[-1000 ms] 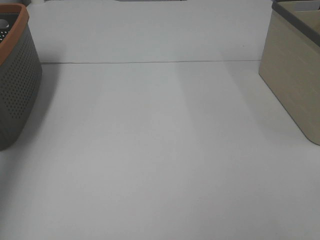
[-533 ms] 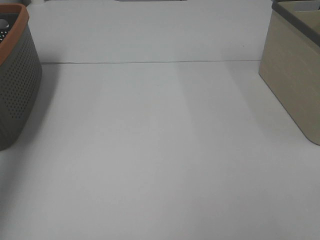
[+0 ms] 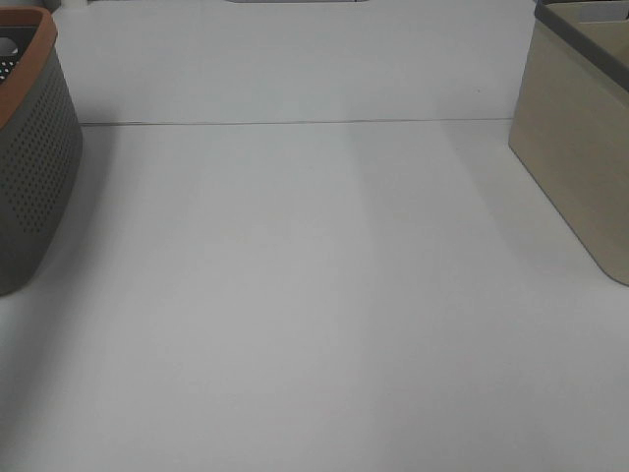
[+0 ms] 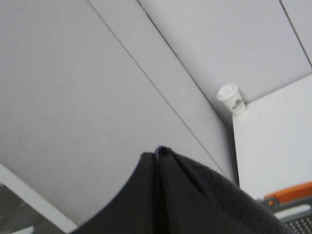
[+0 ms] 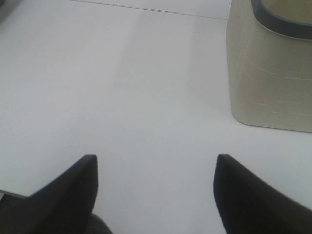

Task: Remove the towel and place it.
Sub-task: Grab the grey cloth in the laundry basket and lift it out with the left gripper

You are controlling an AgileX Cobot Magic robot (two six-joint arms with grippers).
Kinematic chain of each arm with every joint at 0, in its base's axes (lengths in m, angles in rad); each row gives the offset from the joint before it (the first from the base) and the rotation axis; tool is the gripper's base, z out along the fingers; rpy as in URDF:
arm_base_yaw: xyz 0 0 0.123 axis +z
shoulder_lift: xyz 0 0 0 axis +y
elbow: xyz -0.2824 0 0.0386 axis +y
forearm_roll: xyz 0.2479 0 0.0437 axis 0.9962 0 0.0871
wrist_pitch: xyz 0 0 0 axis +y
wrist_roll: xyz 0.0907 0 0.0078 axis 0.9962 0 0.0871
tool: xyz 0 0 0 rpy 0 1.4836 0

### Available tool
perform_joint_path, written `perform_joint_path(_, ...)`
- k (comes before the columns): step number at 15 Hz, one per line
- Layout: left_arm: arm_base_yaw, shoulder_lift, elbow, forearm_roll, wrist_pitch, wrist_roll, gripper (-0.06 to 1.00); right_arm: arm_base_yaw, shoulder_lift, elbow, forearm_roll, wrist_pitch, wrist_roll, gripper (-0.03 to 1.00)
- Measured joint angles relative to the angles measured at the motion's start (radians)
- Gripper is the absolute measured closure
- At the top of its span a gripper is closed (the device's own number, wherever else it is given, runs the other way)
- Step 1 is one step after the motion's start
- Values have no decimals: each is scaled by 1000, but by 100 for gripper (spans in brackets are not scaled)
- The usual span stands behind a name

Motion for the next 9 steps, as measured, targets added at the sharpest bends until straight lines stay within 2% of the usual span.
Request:
perform_joint_path(2, -54, 0, -78, 0, -2, 0, 94, 0, 0, 0, 0, 0, 0, 30)
perform_joint_path(3, -116, 2, -159, 0, -2, 0, 94, 0, 0, 0, 0, 0, 0, 30)
perform_joint_path(7, -246, 48, -327, 8, 2, 1, 94, 0, 0, 0, 0, 0, 0, 30)
perform_joint_path(9, -322, 96, -424, 10, 38, 7, 94, 0, 0, 0, 0, 0, 0, 30)
